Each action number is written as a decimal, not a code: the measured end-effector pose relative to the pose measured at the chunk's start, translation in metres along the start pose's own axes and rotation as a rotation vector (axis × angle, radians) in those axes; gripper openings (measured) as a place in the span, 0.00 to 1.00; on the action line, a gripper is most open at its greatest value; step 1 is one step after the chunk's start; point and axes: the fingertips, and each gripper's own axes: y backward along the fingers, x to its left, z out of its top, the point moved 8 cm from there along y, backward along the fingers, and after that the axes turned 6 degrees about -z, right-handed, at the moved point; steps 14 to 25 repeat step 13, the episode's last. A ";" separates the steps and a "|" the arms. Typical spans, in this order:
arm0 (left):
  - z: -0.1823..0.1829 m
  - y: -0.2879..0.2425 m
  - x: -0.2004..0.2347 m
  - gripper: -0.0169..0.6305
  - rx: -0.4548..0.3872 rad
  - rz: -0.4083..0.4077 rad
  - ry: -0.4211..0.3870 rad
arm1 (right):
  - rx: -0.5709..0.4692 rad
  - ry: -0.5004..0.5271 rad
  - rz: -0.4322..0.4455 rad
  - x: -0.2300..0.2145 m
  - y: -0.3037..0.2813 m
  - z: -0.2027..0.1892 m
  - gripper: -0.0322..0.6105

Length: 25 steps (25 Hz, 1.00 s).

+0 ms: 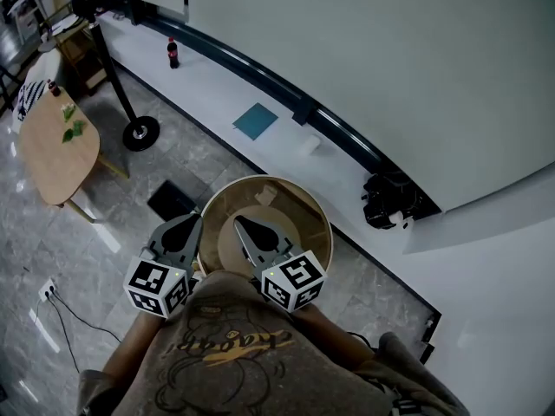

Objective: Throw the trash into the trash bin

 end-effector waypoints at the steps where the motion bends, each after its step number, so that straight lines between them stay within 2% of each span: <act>1: -0.001 0.001 -0.001 0.06 -0.001 0.000 0.002 | 0.000 0.000 0.001 0.001 0.001 -0.001 0.08; 25: -0.005 0.009 -0.001 0.06 -0.002 0.016 0.018 | -0.004 -0.001 0.007 0.008 0.002 -0.003 0.08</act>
